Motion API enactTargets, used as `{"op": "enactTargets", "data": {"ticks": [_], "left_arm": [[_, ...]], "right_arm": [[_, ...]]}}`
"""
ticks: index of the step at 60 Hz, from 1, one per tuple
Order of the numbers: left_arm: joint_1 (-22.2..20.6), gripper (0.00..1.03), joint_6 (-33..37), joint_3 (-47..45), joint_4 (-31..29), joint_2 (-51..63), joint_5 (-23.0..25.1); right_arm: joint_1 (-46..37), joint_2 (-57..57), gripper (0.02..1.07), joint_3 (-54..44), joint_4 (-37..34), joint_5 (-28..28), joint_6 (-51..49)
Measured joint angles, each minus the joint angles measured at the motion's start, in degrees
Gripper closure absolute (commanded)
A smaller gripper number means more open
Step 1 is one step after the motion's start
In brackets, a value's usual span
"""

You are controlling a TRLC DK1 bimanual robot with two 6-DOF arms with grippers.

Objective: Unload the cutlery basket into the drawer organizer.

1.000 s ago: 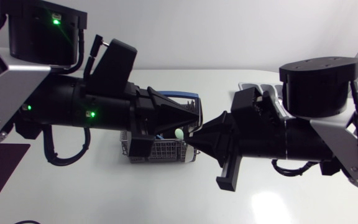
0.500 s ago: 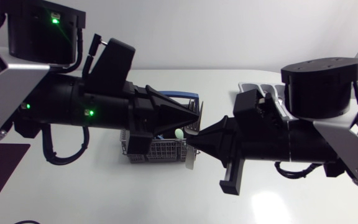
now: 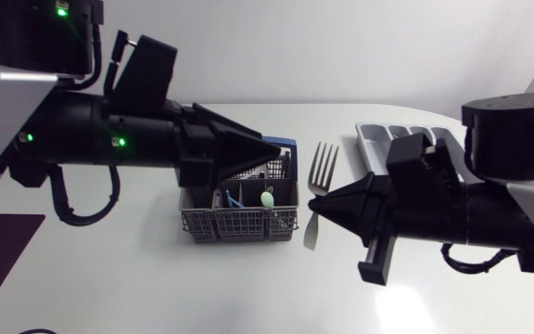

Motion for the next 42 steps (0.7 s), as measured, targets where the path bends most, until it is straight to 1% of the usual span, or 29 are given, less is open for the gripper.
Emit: {"op": "enactTargets", "data": {"ticks": [4,10,14,23,28,34,42], "left_arm": [[2.08,0.29,-0.02,1.05,-0.02,0.0,-0.81],[4.68,0.29,0.02,2.75,-0.11,0.0,-3.87],[5.55,0.29,0.35,3.26,-0.7,0.0,-5.95],[5.77,0.29,3.52,3.28,-3.67,0.02,-10.27],[5.4,0.29,6.12,2.6,-4.04,0.0,-13.31],[4.26,0.29,8.41,0.55,-4.31,0.0,-16.87],[3.17,0.29,10.88,-2.08,-4.72,0.0,-19.93]], "right_arm": [[-3.28,-0.66,1.01,-0.22,-0.61,0.04,-0.04],[-10.23,-0.79,1.01,-0.22,-0.85,0.22,-1.2],[-15.17,-0.2,1.01,-0.2,-0.81,0.24,-2.27],[-27.23,7.02,1.01,1.7,0.15,1.07,-4.17],[-32.74,13.05,1.01,4.46,2.03,3.69,-4.57],[-37.24,19.69,1.01,9.09,3.56,5.46,-4.87],[-41.18,28.02,1.01,16.39,5.49,8.98,-4.96]]}}
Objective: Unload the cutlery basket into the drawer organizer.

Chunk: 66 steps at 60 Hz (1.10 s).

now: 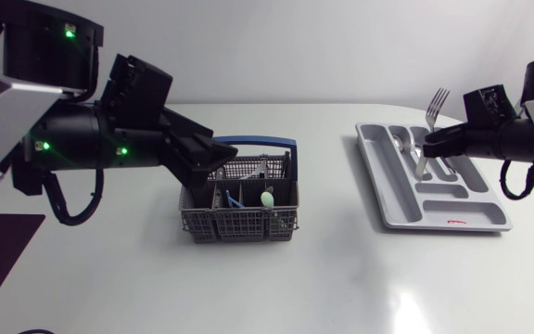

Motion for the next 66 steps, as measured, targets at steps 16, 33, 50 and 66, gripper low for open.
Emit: {"op": "enactTargets", "data": {"ticks": [16,33,50,66], "left_arm": [[0.02,0.29,2.86,-3.76,0.48,-1.29,-3.26],[0.02,0.29,4.68,-7.3,2.01,-3.13,-4.11],[-0.61,0.29,5.73,-9.51,2.21,-4.26,-4.96],[-3.19,0.29,5.95,-10.36,2.21,-5.75,-7.43]], "right_arm": [[-3.52,16.02,1.01,14.86,1.11,8.92,0.35],[-4.2,29.0,1.01,23.71,1.29,17.97,1.55],[-4.11,37.55,1.0,29.64,0.0,23.06,2.91],[-3.28,44.92,0.98,38.71,-3.93,24.98,4.52]]}}
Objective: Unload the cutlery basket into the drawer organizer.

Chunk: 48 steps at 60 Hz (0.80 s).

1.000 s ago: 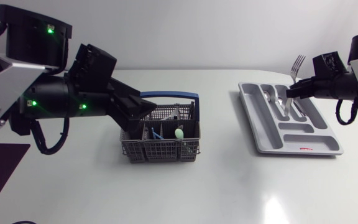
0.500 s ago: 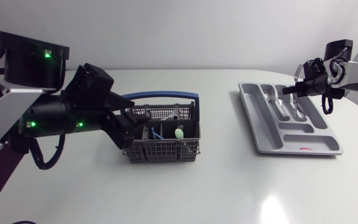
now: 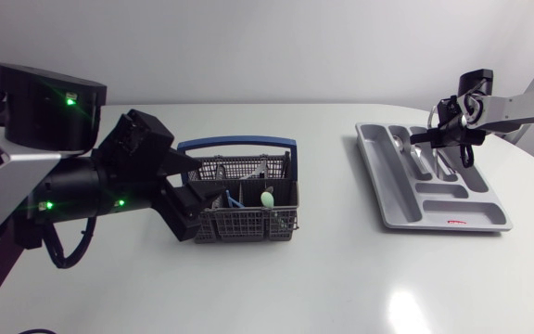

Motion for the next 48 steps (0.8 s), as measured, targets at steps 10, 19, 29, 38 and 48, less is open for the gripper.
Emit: {"op": "enactTargets", "data": {"ticks": [10,19,29,38,48], "left_arm": [[-1.01,0.29,0.02,-0.57,-0.04,-1.22,-0.59],[-1.36,0.29,0.02,-1.07,-0.17,-1.44,-1.18],[-2.16,0.29,0.02,-1.75,-0.15,-1.44,-1.36],[-2.8,0.29,0.92,-2.45,-0.02,-1.44,-1.36],[-2.84,0.29,1.97,-2.62,0.0,-1.44,-1.38]], "right_arm": [[0.02,3.8,0.92,3.82,-2.34,0.17,1.16],[0.02,5.07,0.63,3.93,-2.82,0.2,1.38],[0.02,4.28,0.42,3.28,-2.1,0.17,1.4],[0.15,-0.72,0.22,-2.29,-0.55,-0.5,1.36],[0.94,-12.37,0.16,-12.9,2.8,-5.75,1.29]]}}
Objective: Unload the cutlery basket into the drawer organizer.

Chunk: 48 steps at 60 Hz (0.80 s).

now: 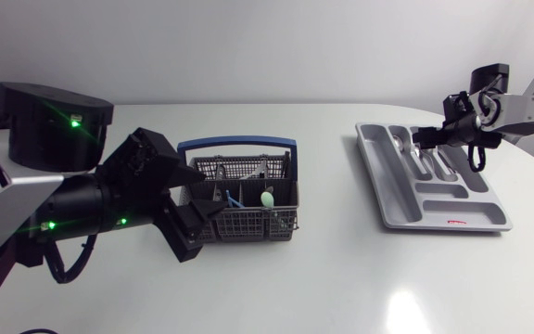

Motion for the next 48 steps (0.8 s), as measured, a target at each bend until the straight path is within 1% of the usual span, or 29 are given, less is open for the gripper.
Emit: {"op": "enactTargets", "data": {"ticks": [3,9,16,20,21,22,24,27,35,42,48], "left_arm": [[0.0,0.29,0.44,0.0,0.0,0.11,0.0],[0.0,0.29,0.61,0.02,0.22,0.92,0.0],[-0.04,0.3,0.31,0.09,0.61,2.8,0.04],[-0.7,0.3,-1.01,0.5,0.57,4.2,0.04],[-0.94,0.31,-1.31,0.7,0.5,4.59,0.07],[-1.31,0.33,-1.95,1.01,0.39,5.07,0.09],[-2.08,0.35,-2.93,1.66,0.39,5.97,0.22],[-3.08,0.37,-4.44,2.58,0.39,6.95,0.24],[-4.5,0.37,-7.04,4.72,-0.07,7.74,0.26],[-4.5,0.37,-6.64,5.18,-0.15,7.04,0.2],[-4.07,0.37,-3.69,4.37,0.0,4.7,0.31]], "right_arm": [[0.46,-4.04,0.16,-3.54,0.94,-1.97,-0.2],[1.73,-11.78,0.16,-9.77,1.14,-4.07,-0.74],[3.61,-19.71,0.16,-15.63,0.85,-5.6,-0.92],[4.79,-23.78,0.16,-18.43,0.44,-6.19,-1.14],[5.07,-24.68,0.16,-19.06,0.44,-6.29,-1.27],[5.42,-25.75,0.16,-19.85,0.39,-6.4,-1.27],[6.12,-27.85,0.16,-21.35,-0.02,-6.56,-1.29],[7.04,-30.34,0.16,-23.17,-0.92,-6.6,-1.29],[9.2,-35.36,0.16,-27.21,-2.47,-6.6,-1.29],[10.78,-38.69,0.16,-30.23,-2.62,-6.58,-1.29],[11.98,-40.57,0.16,-32.41,-2.6,-6.78,-1.46]]}}
